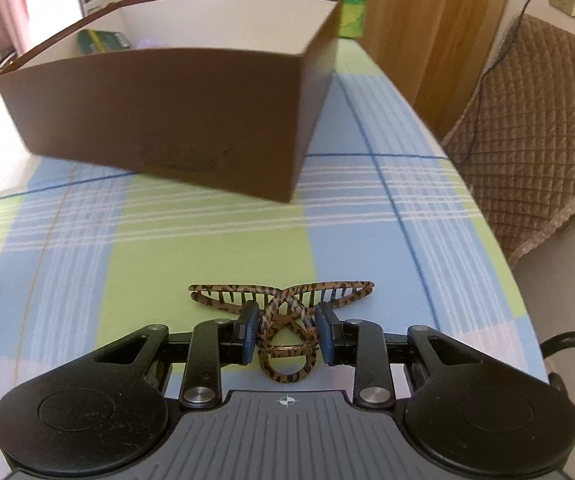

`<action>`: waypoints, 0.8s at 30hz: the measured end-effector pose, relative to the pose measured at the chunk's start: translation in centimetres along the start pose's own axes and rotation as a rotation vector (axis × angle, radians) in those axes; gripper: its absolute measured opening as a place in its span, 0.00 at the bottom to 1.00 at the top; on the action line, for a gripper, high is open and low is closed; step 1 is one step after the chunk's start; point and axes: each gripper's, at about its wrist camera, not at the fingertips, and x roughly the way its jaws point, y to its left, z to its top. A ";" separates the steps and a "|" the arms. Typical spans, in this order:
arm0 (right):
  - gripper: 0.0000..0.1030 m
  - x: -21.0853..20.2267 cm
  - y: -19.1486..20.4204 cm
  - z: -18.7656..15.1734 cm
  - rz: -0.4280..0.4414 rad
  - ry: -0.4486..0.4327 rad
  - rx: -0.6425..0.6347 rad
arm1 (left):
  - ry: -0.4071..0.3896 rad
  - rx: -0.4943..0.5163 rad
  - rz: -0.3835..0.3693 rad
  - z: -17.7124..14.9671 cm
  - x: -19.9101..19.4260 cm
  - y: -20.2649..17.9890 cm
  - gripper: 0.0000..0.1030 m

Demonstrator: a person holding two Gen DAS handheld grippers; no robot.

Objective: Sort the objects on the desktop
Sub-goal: 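Lift and carry the red packet and hair clip with both tools over the box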

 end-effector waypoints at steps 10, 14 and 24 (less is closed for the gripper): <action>0.27 -2.4 1.6 -1.2 0.069 -0.001 -0.030 | -0.015 0.005 -0.002 -1.4 -1.6 -0.5 0.24; 0.27 -4.1 2.0 -1.7 0.095 -0.020 -0.034 | -0.033 0.014 -0.015 -1.8 -2.6 -0.8 0.24; 0.27 -7.7 3.1 -2.1 0.158 -0.049 -0.057 | -0.103 0.012 -0.034 -1.8 -6.1 -1.0 0.24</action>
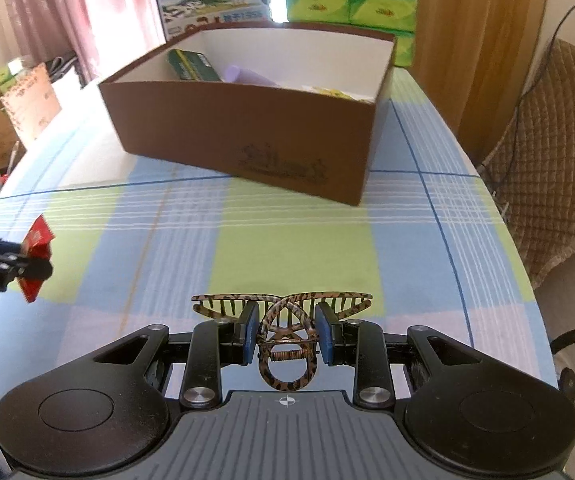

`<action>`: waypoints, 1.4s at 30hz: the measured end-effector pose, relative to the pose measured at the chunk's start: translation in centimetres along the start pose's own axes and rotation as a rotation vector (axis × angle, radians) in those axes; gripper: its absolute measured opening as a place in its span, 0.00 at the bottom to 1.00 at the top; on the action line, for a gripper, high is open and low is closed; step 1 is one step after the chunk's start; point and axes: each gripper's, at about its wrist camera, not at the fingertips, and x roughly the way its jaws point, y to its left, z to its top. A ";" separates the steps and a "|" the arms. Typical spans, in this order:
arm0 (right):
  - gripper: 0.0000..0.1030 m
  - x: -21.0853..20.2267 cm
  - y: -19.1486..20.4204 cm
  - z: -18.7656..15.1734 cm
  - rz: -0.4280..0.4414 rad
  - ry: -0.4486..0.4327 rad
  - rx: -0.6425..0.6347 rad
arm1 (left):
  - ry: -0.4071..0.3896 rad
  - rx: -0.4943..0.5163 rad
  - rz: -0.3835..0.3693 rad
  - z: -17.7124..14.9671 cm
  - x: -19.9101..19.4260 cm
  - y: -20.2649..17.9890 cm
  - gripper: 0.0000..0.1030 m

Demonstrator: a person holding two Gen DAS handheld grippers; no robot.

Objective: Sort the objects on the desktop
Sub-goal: 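Lift and carry the red packet and hair clip with both tools over the box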

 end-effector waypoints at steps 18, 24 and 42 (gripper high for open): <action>0.27 -3.2 2.6 5.9 0.122 -0.149 -0.094 | -0.206 0.017 -0.088 6.1 -5.5 -0.4 0.24; 0.27 -3.1 2.3 9.0 0.118 -0.207 -0.113 | -0.261 0.029 -0.104 9.7 -5.9 -0.6 0.24; 0.27 3.9 -2.0 20.4 0.027 -0.261 0.001 | -0.243 0.108 -0.039 22.0 2.0 0.1 0.24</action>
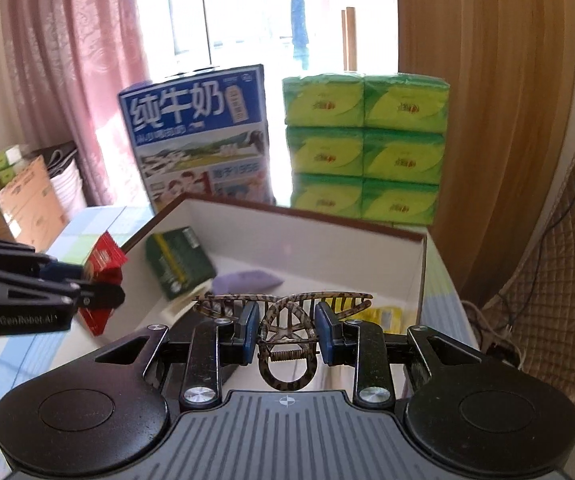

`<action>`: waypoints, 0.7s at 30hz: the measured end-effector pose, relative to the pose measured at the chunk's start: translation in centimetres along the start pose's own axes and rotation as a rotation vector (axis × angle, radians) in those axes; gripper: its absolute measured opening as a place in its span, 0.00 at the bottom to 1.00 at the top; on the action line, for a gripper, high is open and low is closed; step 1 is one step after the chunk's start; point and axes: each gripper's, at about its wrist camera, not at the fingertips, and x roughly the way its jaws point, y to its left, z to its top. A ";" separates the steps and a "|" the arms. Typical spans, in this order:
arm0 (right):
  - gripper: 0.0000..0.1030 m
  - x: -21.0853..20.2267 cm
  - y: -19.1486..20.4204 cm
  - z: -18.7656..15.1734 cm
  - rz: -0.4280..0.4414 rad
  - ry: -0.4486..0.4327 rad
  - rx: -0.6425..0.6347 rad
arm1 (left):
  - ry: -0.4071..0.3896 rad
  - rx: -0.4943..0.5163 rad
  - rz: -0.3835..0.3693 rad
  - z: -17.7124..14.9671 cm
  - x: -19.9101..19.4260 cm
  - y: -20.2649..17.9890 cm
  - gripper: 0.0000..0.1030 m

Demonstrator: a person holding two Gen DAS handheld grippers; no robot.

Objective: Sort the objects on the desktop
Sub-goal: 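Lift and carry the red packet and hair clip with both tools over the box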

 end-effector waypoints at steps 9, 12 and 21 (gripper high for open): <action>0.27 5.8 -2.5 2.4 -0.033 0.041 0.034 | 0.040 0.039 0.027 3.4 5.9 0.7 0.24; 0.27 7.8 -3.1 3.1 -0.044 0.056 0.039 | 0.056 0.042 0.029 4.4 7.9 1.1 0.24; 0.27 12.8 -4.4 4.5 -0.068 0.108 0.054 | 0.145 0.007 0.026 6.5 14.4 2.6 0.24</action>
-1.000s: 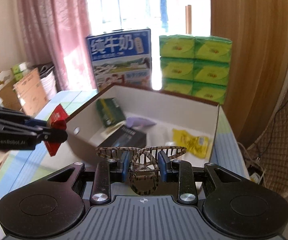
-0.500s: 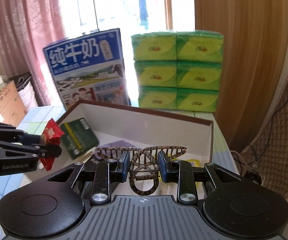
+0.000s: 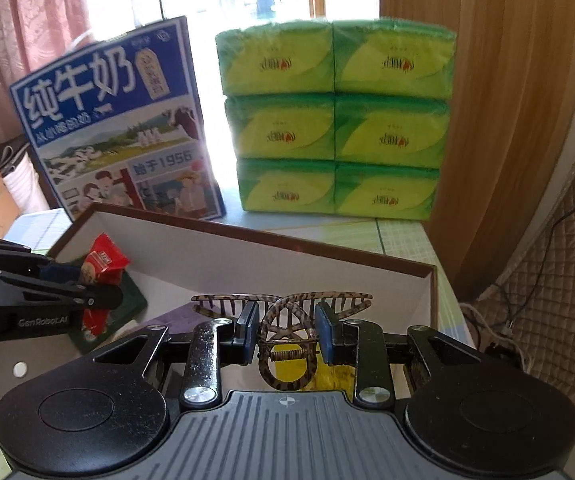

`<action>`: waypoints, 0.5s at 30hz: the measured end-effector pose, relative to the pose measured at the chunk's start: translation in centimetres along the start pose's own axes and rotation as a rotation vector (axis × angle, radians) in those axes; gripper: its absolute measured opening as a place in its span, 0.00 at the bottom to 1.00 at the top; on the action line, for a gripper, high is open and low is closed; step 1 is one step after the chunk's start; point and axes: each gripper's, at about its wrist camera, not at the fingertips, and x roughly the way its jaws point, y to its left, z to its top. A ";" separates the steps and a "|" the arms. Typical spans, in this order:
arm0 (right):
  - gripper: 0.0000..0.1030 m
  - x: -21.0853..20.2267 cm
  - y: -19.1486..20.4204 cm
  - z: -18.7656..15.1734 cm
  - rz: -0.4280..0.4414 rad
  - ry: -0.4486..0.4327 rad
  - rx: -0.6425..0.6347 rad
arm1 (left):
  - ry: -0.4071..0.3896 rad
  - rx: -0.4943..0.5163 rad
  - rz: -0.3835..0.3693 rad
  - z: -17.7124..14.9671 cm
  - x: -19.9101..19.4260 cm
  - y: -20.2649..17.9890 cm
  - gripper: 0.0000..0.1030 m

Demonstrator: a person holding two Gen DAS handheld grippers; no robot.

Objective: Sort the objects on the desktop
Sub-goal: 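Lift and carry the red packet and hair clip with both tools over the box, then open left tool to drop the red packet while right tool releases the hair clip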

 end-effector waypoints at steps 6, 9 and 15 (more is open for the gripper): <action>0.27 2.5 -0.3 0.1 -0.011 0.042 0.012 | 0.048 -0.015 0.006 0.8 3.3 0.5 0.24; 0.27 3.2 -0.5 0.0 -0.013 0.062 0.018 | 0.062 -0.018 0.018 1.1 4.5 0.6 0.25; 0.27 4.1 -0.6 0.1 -0.020 0.075 0.023 | 0.057 -0.004 0.022 1.4 5.0 0.4 0.34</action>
